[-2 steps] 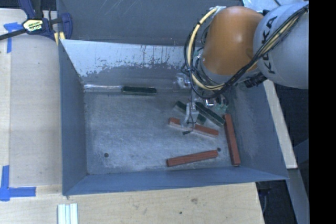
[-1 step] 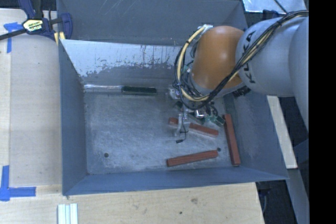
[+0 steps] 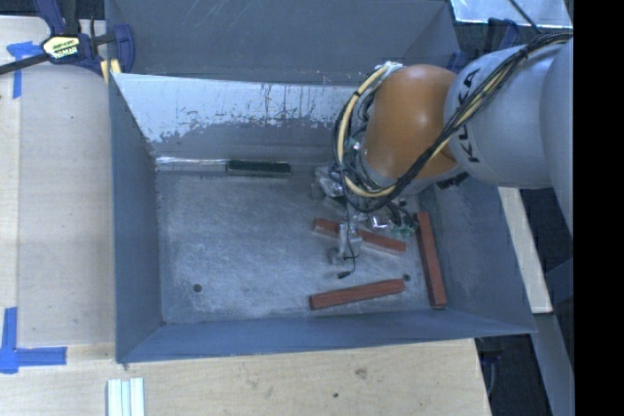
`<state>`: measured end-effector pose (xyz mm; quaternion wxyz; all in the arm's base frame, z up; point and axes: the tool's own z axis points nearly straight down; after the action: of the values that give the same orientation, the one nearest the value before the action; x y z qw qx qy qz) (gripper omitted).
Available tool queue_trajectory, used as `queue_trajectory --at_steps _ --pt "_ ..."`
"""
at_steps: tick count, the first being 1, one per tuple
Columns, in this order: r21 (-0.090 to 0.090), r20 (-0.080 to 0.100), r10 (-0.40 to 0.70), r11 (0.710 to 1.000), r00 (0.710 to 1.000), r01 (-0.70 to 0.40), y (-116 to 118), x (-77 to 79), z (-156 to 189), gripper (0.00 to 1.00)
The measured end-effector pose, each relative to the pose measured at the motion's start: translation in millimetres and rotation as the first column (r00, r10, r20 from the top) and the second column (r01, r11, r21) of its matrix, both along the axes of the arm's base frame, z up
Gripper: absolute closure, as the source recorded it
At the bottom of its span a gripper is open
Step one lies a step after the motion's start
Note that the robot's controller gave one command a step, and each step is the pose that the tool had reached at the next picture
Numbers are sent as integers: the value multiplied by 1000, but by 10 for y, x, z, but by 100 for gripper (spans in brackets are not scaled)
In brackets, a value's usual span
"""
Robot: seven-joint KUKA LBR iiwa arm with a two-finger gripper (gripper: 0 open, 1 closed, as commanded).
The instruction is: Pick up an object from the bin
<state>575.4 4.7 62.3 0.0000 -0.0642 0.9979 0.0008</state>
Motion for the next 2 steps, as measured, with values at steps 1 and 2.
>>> queue_trajectory --at_steps 1,2 --pt "0 8 -177 984 984 177 -389 15 86 100" --pt "0 7 -177 984 984 177 -393 11 81 0"
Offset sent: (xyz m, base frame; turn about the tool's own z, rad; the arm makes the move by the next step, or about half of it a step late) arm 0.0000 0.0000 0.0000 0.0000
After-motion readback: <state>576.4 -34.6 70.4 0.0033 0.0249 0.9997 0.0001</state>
